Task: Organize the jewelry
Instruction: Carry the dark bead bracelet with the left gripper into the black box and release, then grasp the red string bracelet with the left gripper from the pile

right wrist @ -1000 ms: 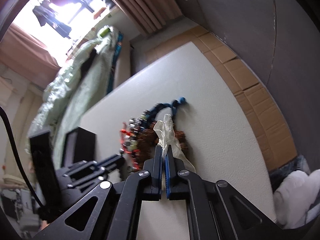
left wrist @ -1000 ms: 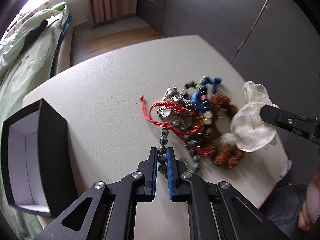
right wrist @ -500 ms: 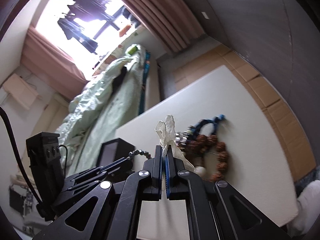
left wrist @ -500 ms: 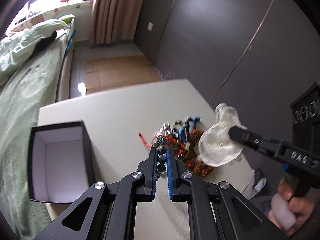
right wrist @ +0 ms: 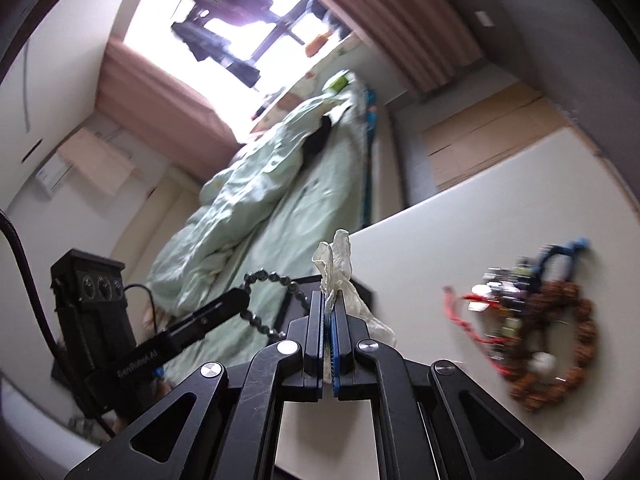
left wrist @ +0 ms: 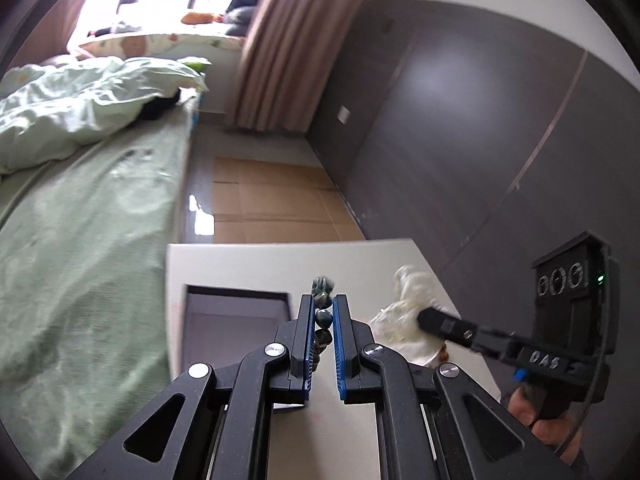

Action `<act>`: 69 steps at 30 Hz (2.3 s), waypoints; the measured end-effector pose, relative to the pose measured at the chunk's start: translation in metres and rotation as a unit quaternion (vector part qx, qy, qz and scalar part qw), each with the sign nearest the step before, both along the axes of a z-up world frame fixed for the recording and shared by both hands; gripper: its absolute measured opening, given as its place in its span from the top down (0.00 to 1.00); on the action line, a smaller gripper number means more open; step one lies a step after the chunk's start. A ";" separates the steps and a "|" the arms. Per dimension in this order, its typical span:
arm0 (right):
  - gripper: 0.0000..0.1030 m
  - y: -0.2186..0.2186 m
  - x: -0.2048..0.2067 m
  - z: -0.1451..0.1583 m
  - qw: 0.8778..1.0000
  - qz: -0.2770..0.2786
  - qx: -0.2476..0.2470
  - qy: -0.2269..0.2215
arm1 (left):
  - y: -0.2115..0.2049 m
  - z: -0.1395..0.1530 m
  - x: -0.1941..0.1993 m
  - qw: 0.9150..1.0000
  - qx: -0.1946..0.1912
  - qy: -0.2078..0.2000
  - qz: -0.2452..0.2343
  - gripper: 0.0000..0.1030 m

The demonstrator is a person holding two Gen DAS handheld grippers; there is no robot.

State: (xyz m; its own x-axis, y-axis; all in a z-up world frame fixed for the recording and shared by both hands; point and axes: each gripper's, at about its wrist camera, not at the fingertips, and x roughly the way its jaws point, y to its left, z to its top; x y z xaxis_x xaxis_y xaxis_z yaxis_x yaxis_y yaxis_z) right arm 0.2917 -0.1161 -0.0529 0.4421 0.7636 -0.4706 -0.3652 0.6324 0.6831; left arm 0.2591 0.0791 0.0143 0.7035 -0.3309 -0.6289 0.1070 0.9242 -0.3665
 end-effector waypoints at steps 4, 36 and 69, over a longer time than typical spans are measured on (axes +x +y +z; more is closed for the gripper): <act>0.96 0.039 0.013 -0.001 0.999 0.044 -0.010 0.004 | 0.024 0.003 -0.007 1.000 -0.013 -0.009 0.026 0.91; 0.33 0.003 0.005 -0.008 0.994 -0.019 -0.101 0.032 | 0.030 -0.038 0.013 0.996 -0.034 0.075 0.020 0.42; 0.33 -0.118 -0.010 -0.031 0.971 -0.144 -0.159 0.104 | -0.104 -0.051 0.040 0.989 0.052 0.098 -0.100 0.31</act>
State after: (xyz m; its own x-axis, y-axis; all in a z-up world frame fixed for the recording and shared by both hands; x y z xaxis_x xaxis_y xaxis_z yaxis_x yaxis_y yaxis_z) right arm 0.2819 -0.2339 -0.0840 0.4863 0.4235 -0.7643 -0.0167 0.8790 0.4765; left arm 0.2986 -0.0249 -0.0368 0.4915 -0.3763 -0.7854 0.2267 0.9260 -0.3018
